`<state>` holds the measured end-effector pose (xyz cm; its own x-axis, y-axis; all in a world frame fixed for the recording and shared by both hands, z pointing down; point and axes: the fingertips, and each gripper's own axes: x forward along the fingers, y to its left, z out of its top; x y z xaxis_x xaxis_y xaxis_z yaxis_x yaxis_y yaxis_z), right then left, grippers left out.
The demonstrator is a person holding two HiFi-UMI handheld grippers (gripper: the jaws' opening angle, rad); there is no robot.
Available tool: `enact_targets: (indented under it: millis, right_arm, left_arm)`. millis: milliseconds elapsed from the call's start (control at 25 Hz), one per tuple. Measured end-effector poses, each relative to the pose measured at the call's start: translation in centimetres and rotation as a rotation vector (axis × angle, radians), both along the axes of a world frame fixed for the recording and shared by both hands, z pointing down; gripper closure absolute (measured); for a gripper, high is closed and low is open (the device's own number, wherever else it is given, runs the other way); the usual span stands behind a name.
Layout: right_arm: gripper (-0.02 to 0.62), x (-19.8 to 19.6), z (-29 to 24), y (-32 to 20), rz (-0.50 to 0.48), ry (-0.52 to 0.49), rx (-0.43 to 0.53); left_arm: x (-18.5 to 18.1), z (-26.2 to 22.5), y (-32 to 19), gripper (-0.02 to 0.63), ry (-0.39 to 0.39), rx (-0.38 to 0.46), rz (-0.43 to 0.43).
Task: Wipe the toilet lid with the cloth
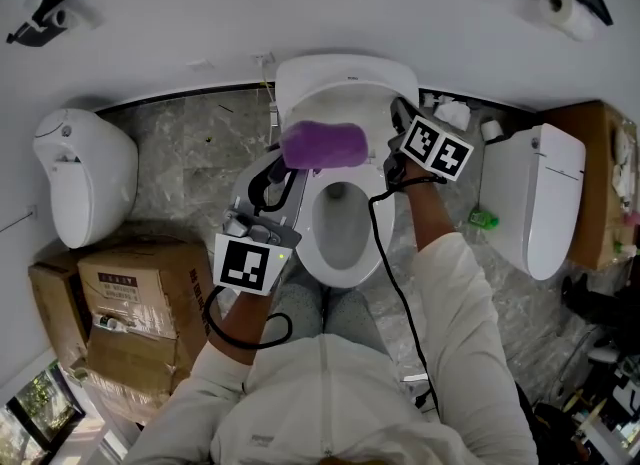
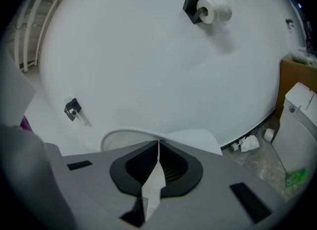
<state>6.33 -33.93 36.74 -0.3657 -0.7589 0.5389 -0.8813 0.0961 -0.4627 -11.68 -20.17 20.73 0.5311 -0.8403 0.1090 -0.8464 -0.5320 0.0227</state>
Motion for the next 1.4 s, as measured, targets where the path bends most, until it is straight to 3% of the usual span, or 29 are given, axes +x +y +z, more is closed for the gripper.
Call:
enact_targets:
  millis: [320,800,1160,1400]
  right_arm:
    - [0.575,-0.1,0.3,-0.3,-0.032,0.054,0.022]
    - [0.58,1.3,-3.1,5.4,-0.079,0.049,0.22]
    - [0.58,3.8,-4.3,10.6,-0.097,0.063,0.357]
    - [0.58,3.9,-3.5,13.1,-0.107,0.054,0.363]
  left_arm:
    - [-0.1,1.6,0.1,0.549,0.008,-0.022,-0.01]
    - [2.8,8.5,1.0,0.549,-0.014,-0.089,-0.05]
    - [5.8,14.3,-0.5,0.549,-0.03,-0.056,-0.046]
    - [4.8,16.8,-3.1,0.549,-0.063,-0.03,-0.083]
